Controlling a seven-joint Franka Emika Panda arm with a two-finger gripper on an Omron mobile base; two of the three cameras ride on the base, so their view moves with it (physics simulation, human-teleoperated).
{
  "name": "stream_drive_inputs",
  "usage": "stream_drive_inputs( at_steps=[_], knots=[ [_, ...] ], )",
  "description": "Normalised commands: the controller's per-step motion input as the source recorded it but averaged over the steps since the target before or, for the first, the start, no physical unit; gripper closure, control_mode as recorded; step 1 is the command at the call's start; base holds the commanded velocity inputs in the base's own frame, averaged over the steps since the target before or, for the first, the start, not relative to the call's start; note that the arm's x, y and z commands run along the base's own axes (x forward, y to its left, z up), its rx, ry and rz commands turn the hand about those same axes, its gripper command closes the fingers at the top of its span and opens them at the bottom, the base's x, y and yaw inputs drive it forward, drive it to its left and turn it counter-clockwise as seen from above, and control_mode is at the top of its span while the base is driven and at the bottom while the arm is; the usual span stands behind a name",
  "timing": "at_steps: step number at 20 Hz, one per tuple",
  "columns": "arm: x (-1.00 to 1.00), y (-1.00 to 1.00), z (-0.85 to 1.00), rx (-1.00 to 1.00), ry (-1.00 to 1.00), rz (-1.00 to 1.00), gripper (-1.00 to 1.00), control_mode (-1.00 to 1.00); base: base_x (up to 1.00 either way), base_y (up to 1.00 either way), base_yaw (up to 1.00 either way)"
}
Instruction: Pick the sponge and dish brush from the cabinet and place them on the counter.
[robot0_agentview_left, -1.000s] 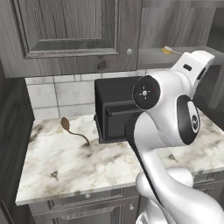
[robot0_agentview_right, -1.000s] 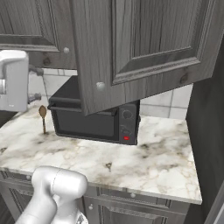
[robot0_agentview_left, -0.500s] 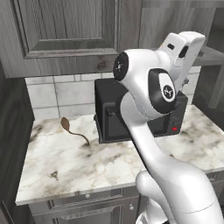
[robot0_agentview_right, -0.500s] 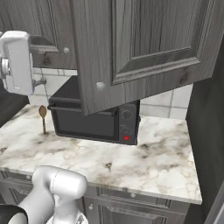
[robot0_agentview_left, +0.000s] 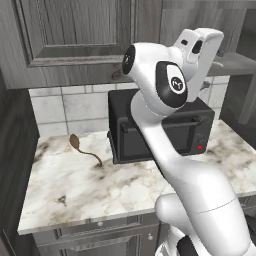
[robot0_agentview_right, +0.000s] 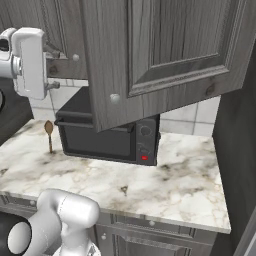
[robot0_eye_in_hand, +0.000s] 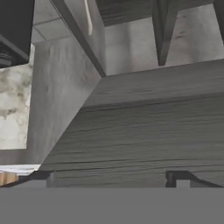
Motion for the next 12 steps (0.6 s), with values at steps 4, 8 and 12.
stream_drive_inputs(
  at_steps=[4, 8, 12],
  knots=[
    [0.18, -0.12, 0.0, -0.03, 0.01, 0.0, -1.0, -1.0, 0.0, 0.0, 0.0],
    [0.03, -0.22, 0.0, -0.06, 0.0, 0.0, -1.0, -1.0, 0.0, 0.0, 0.0],
    [0.0, -0.27, 0.0, -0.08, 0.0, 0.0, -1.0, -1.0, 0.0, 0.0, 0.0]
  ],
)
